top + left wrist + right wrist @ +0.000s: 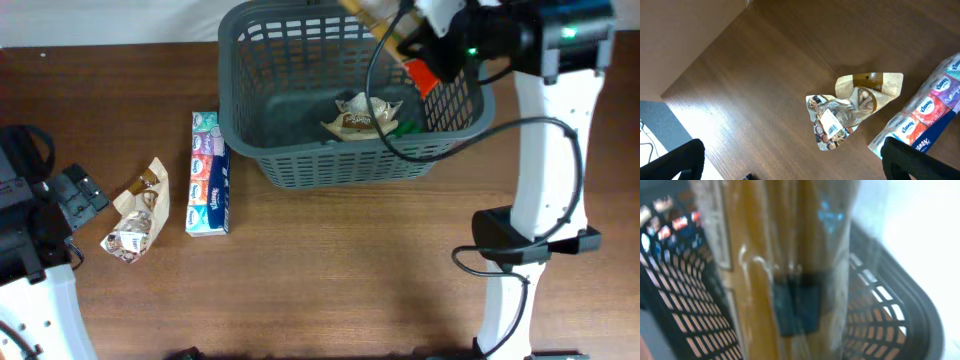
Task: Pack container
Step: 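Lift the spaghetti package and carry it over the basket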
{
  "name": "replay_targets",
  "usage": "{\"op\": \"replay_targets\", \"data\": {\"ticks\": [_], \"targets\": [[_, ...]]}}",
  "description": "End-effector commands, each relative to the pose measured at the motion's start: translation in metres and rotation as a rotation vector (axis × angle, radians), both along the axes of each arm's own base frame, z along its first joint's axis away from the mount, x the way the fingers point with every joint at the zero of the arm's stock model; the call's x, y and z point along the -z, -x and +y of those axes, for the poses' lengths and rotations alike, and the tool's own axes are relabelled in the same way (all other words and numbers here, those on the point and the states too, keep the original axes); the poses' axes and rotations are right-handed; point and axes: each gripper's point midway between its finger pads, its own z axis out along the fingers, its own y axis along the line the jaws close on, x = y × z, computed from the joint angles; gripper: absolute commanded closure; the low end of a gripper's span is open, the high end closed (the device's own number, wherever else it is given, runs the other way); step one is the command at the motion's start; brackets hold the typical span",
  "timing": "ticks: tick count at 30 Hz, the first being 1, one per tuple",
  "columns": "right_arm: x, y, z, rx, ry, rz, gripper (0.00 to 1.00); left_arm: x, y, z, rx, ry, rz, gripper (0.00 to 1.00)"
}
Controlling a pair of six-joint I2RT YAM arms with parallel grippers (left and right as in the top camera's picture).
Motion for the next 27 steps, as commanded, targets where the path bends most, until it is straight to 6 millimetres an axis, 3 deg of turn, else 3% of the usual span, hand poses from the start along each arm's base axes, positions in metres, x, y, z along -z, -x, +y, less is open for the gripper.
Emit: {"op": "replay_targets", "data": {"ticks": [1,12,27], "targets": [[0.007,-0.001,0.002,-0.109,0.079,-0.054,0.96,-0.008,0.001,0.0,-0.002,-0.009,-0.028,0.01],[0.083,-0.005,0.003,-0.335,0.228,0.042,0.96,-0.008,0.001,0.0,-0.002,-0.009,-0.028,0.01],[0.147,-0.005,-0.001,-0.44,0.293,0.138,0.96,-0.008,0.001,0.0,-0.002,-0.009,-0.028,0.01]]}}
